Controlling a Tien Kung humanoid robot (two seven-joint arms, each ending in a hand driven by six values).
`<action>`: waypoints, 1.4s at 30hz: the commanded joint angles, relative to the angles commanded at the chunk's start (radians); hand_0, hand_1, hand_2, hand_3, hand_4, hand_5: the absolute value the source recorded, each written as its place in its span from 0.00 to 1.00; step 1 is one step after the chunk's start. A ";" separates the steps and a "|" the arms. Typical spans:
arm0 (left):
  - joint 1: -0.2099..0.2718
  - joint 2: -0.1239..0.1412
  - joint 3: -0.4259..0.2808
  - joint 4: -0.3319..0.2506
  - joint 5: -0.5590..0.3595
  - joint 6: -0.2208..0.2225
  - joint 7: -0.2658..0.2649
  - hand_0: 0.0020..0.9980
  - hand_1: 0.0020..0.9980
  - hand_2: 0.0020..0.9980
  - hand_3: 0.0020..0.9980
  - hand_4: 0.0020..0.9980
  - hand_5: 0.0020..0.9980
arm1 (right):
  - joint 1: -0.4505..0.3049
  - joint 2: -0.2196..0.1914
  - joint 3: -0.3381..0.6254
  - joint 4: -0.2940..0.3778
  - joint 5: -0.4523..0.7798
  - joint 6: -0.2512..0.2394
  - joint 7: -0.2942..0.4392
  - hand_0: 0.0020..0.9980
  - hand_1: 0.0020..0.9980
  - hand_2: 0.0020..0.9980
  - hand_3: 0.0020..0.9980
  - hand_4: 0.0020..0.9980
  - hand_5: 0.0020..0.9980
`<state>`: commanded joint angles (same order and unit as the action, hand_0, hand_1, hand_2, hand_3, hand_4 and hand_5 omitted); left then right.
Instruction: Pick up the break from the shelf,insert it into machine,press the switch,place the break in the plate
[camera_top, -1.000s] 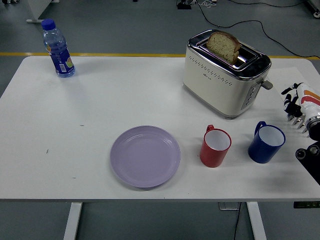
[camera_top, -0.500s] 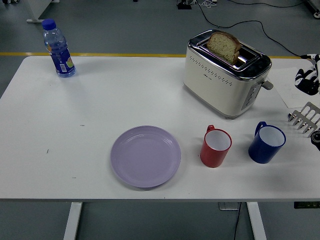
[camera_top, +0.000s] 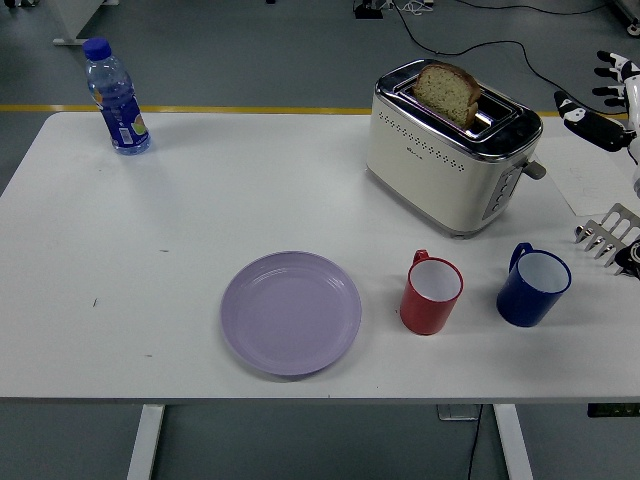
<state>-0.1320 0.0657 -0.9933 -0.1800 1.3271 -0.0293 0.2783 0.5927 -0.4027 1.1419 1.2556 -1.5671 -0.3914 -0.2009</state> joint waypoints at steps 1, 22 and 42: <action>0.000 0.000 -0.001 0.000 0.002 0.000 0.001 0.67 0.69 0.68 0.55 0.28 0.88 | 0.017 0.003 -0.007 -0.004 -0.004 0.021 0.004 0.88 0.86 0.94 0.96 0.77 0.50; -0.004 0.006 0.006 0.000 -0.005 -0.002 0.004 0.67 0.69 0.68 0.55 0.28 0.88 | 0.319 0.091 -0.204 -0.249 0.075 0.168 0.025 0.93 0.89 0.94 0.96 0.84 0.48; -0.022 0.015 0.025 0.000 -0.029 0.002 0.005 0.67 0.69 0.68 0.55 0.28 0.88 | 0.523 0.217 -0.335 -0.531 0.033 0.276 -0.013 0.89 0.85 0.87 0.92 0.87 0.47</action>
<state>-0.1538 0.0808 -0.9681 -0.1800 1.2978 -0.0272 0.2834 1.1156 -0.1861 0.8066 0.7243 -1.5342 -0.1157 -0.2136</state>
